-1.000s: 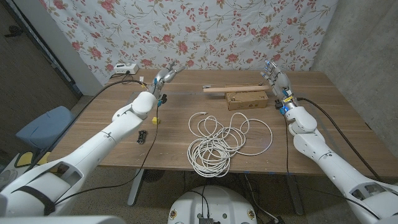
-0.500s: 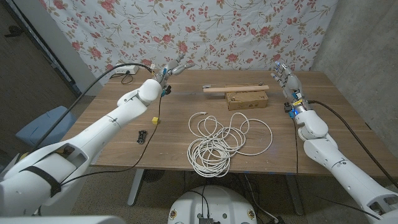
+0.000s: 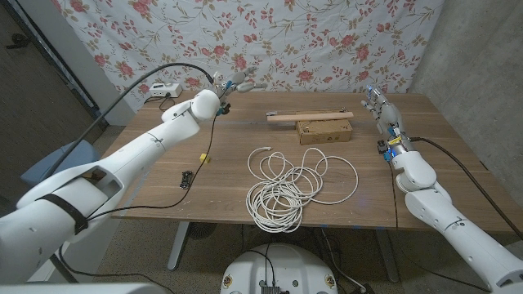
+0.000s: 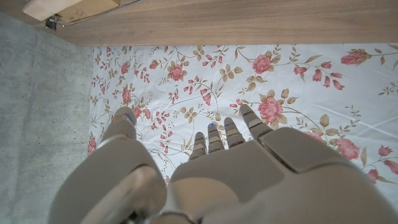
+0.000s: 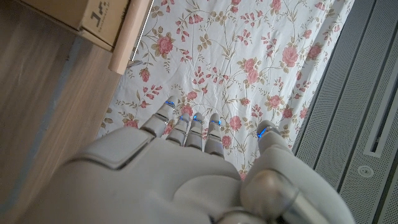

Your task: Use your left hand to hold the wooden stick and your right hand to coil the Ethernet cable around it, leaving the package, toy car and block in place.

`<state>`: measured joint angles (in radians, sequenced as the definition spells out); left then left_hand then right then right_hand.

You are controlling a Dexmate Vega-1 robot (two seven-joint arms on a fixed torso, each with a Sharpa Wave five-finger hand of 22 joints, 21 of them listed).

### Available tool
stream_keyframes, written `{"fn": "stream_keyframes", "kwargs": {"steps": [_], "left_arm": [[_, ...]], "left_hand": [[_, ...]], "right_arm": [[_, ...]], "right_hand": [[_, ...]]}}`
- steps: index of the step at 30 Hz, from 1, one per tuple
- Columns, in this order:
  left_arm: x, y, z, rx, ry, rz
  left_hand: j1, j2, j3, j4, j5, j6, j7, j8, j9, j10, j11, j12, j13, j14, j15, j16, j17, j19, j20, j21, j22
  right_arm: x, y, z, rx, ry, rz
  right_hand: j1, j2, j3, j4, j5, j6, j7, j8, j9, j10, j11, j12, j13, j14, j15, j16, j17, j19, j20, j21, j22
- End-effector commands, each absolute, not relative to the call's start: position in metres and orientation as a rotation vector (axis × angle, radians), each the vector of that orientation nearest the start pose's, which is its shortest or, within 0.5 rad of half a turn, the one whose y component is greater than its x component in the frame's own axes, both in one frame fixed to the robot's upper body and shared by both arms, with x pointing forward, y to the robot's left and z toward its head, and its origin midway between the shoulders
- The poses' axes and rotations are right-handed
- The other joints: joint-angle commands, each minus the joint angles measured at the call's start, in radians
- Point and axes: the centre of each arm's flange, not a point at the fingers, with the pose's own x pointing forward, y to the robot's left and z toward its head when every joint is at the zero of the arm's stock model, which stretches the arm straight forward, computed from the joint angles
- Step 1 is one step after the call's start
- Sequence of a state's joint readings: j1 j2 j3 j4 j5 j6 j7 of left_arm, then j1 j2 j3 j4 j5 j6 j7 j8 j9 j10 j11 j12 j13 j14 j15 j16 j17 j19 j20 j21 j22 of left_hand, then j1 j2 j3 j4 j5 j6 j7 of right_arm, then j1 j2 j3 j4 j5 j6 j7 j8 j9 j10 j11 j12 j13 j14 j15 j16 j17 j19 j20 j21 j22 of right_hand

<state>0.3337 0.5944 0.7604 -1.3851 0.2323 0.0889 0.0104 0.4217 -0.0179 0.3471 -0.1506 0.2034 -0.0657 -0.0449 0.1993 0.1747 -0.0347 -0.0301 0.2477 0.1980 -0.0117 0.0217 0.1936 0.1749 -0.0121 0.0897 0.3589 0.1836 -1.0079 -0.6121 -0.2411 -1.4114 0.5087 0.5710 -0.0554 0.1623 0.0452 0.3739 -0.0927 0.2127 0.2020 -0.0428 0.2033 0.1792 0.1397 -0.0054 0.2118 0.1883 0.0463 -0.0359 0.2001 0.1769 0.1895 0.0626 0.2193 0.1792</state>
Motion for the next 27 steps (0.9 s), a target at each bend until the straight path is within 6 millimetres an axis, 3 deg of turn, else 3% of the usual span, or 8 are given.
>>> {"fn": "stream_keyframes", "kwargs": {"steps": [1,27], "left_arm": [[0.665,0.161,0.175,1.314,-0.686,-0.095],[0.673,0.114,0.187,1.594,-0.57,-0.311]], "left_hand": [[0.013,-0.018,-0.004,-0.008,0.009,0.008,0.0,0.005,0.006,0.009,-0.005,0.005,0.002,0.016,-0.005,0.009,0.002,0.014,0.003,0.0,0.004],[0.062,-0.116,-0.054,-0.018,0.059,0.023,0.038,0.006,0.008,0.022,0.02,0.001,0.006,0.016,0.016,0.001,0.005,0.015,0.047,-0.019,0.004]], "right_arm": [[0.578,-0.35,-0.03,-0.119,-0.854,0.052],[0.58,-0.352,-0.038,-0.104,-0.85,0.018]], "right_hand": [[0.006,0.001,-0.002,-0.007,0.006,0.007,0.003,-0.002,0.005,0.01,0.003,-0.005,0.003,0.005,-0.005,-0.004,0.002,0.001,0.003,-0.005,0.003],[0.002,0.002,-0.004,-0.007,0.005,0.006,0.003,-0.006,0.006,0.013,0.002,-0.007,0.003,0.006,-0.005,-0.005,0.003,0.0,0.004,-0.006,0.004]]}}
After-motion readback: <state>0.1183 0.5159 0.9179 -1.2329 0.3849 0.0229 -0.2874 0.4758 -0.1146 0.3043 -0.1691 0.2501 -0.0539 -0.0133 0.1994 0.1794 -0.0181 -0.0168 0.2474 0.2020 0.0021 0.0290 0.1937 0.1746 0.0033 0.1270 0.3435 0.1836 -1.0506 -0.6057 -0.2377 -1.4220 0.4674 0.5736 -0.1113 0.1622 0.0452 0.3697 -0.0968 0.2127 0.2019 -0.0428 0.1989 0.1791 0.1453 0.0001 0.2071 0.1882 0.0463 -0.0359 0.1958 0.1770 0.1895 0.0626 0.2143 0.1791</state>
